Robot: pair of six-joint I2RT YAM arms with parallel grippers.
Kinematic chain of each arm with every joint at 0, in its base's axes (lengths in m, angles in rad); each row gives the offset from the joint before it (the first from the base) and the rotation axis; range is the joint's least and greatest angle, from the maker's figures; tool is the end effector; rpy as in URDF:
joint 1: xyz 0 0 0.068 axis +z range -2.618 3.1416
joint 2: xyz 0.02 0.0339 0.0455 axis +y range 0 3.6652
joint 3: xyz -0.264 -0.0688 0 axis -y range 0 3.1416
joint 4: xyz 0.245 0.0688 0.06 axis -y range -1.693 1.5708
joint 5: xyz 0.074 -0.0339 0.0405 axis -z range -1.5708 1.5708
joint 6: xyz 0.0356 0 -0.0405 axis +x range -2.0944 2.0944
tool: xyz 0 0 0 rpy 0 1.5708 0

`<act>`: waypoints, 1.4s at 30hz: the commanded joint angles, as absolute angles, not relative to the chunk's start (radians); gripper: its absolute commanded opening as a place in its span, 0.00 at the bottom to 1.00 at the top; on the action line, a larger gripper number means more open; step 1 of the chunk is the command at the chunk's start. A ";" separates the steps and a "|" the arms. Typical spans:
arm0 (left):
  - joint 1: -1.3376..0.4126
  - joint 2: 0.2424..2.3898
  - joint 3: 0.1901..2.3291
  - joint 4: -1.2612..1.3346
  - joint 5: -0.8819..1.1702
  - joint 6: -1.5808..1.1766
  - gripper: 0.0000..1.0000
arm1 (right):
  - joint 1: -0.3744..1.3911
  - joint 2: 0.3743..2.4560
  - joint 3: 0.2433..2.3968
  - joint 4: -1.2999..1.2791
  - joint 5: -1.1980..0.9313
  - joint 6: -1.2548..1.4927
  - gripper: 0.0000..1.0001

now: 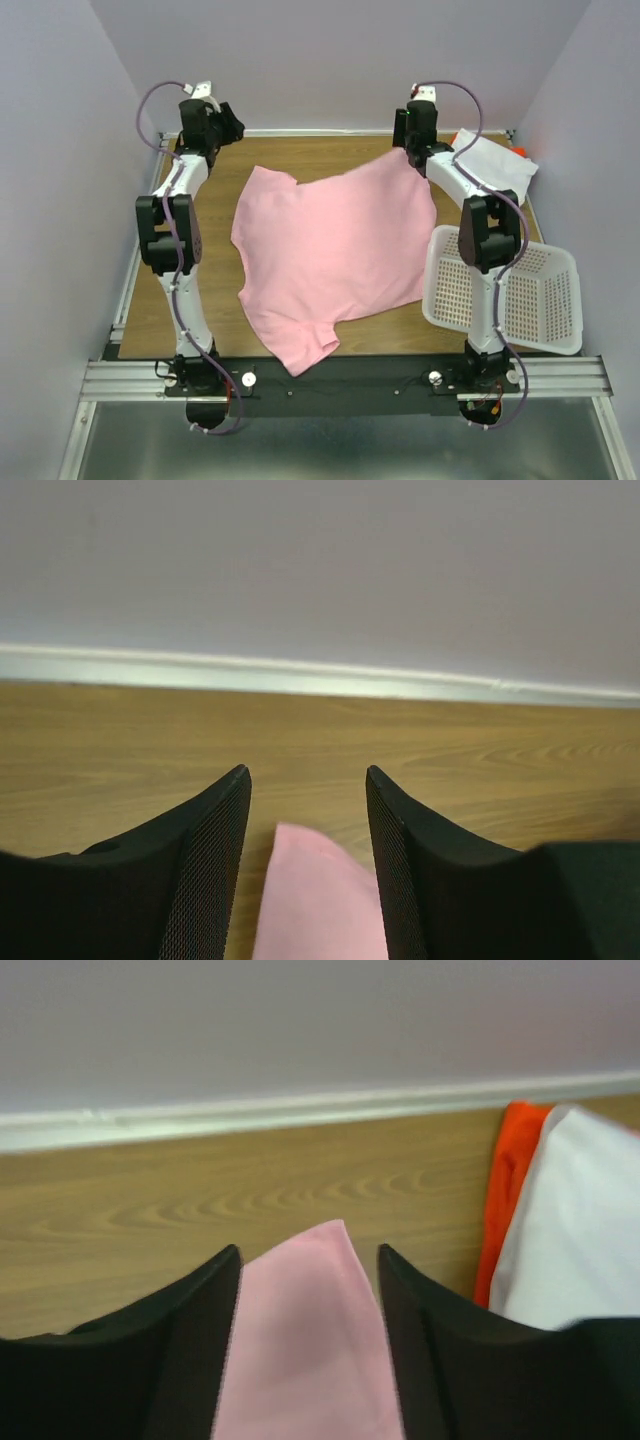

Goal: Fold and stack the t-shirts
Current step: Flatten the tshirt out

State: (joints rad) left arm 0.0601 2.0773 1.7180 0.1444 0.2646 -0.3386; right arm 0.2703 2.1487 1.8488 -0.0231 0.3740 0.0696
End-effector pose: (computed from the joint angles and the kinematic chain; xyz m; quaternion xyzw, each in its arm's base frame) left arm 0.5040 0.0210 0.2913 -0.0718 0.7732 -0.1880 0.6014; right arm 0.5023 0.1257 0.2856 0.0282 0.8043 -0.0516 0.5913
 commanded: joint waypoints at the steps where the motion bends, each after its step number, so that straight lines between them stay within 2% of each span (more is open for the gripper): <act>1: 0.049 2.109 1.845 0.042 0.301 -0.339 0.60 | 0.261 2.198 1.896 -0.028 0.249 0.117 0.73; 2: 0.046 2.100 1.829 0.025 0.293 -0.342 0.60 | 0.261 2.192 1.882 -0.026 0.224 0.118 0.86; 4: 0.037 2.079 1.796 -0.029 0.278 -0.357 0.60 | 0.261 2.175 1.835 -0.028 0.218 0.114 0.91; 7: 0.012 1.972 1.627 -0.043 0.261 -0.392 0.60 | 0.259 2.146 1.792 -0.038 0.196 0.109 0.92; 14: -0.072 1.833 1.387 -0.078 0.278 -0.492 0.60 | 0.262 2.082 1.732 -0.066 0.066 0.158 0.93; 24: -0.124 1.827 1.240 -0.118 0.383 -0.528 0.60 | 0.282 1.987 1.548 -0.109 -0.101 0.222 0.94; 35: -0.126 1.953 1.246 -0.147 0.434 -0.428 0.60 | 0.307 1.959 1.387 -0.123 -0.247 0.305 0.94; 42: -0.124 2.034 1.316 -0.247 0.345 -0.328 0.61 | 0.308 1.983 1.362 -0.130 -0.284 0.311 0.94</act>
State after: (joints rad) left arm -0.1223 1.9846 1.2797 -0.1562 0.4019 -0.4076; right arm 0.3031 2.0022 1.3758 -0.1162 -0.2329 0.2916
